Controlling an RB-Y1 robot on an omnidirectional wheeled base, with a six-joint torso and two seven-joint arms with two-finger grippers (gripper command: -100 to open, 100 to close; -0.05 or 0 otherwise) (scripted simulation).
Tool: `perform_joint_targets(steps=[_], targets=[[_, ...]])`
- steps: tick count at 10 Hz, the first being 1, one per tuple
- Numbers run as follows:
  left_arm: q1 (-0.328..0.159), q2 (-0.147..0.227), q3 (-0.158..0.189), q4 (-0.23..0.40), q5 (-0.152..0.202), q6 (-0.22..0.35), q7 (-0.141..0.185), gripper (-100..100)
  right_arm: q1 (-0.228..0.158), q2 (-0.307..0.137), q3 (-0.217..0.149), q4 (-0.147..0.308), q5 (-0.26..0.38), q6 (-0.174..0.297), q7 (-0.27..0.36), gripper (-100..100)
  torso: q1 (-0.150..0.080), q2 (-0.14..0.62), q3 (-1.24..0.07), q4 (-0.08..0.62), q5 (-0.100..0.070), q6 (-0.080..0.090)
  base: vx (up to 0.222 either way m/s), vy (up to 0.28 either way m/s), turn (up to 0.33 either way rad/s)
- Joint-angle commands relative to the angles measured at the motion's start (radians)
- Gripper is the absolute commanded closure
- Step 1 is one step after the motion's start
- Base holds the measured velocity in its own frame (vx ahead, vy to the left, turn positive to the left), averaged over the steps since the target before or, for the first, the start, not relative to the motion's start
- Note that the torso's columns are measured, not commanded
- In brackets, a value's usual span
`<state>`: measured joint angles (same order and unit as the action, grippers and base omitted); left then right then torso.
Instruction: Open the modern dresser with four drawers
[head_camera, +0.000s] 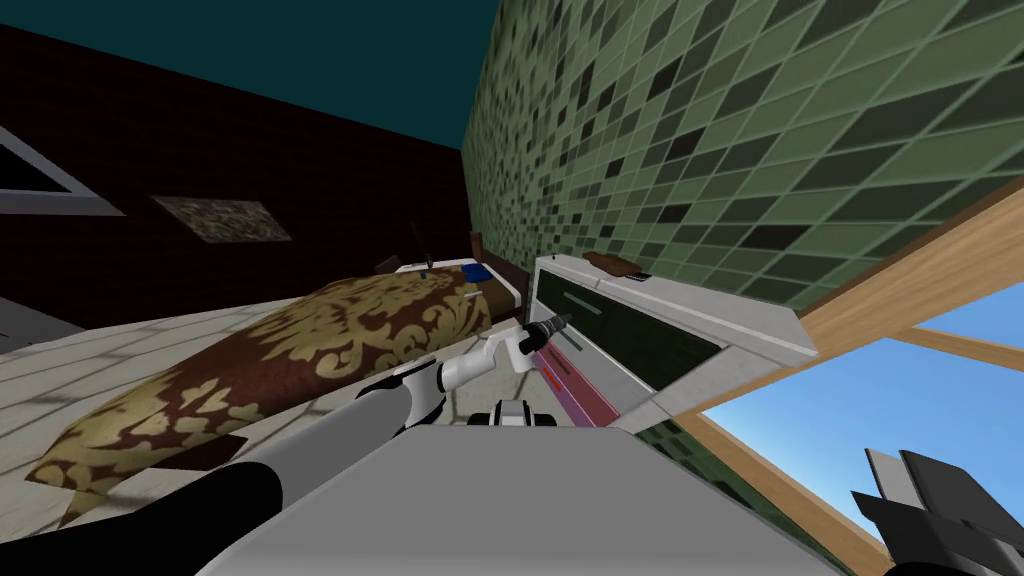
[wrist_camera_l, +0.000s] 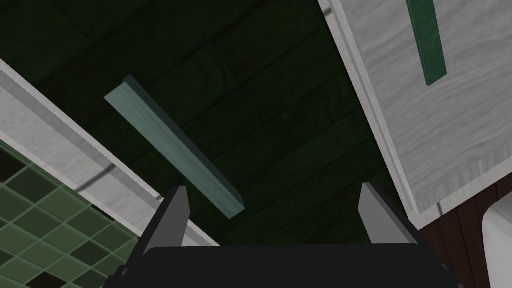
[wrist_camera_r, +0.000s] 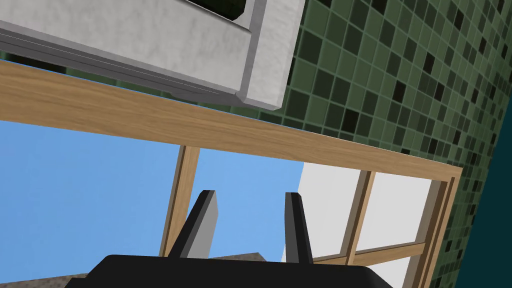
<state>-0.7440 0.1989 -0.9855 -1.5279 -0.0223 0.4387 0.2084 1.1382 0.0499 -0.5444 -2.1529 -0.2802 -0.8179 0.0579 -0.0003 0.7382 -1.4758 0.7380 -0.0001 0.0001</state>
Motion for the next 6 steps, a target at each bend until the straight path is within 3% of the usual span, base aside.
perform_joint_targets(steps=[1,6], targets=[[-0.012,0.005,0.018,0.038,-0.028,-0.009,0.032,-100,0.000,0.000,0.000,0.000,0.000,0.000,0.000,0,0.000,0.000,0.000,0.000,0.000,0.000,0.002,0.025,-0.043],[-0.051,0.009,0.074,0.136,-0.115,-0.014,0.126,-100,0.000,0.000,0.000,0.000,0.000,0.000,0.000,0,0.001,0.000,0.000,0.000,0.000,0.000,0.003,0.028,-0.171]])
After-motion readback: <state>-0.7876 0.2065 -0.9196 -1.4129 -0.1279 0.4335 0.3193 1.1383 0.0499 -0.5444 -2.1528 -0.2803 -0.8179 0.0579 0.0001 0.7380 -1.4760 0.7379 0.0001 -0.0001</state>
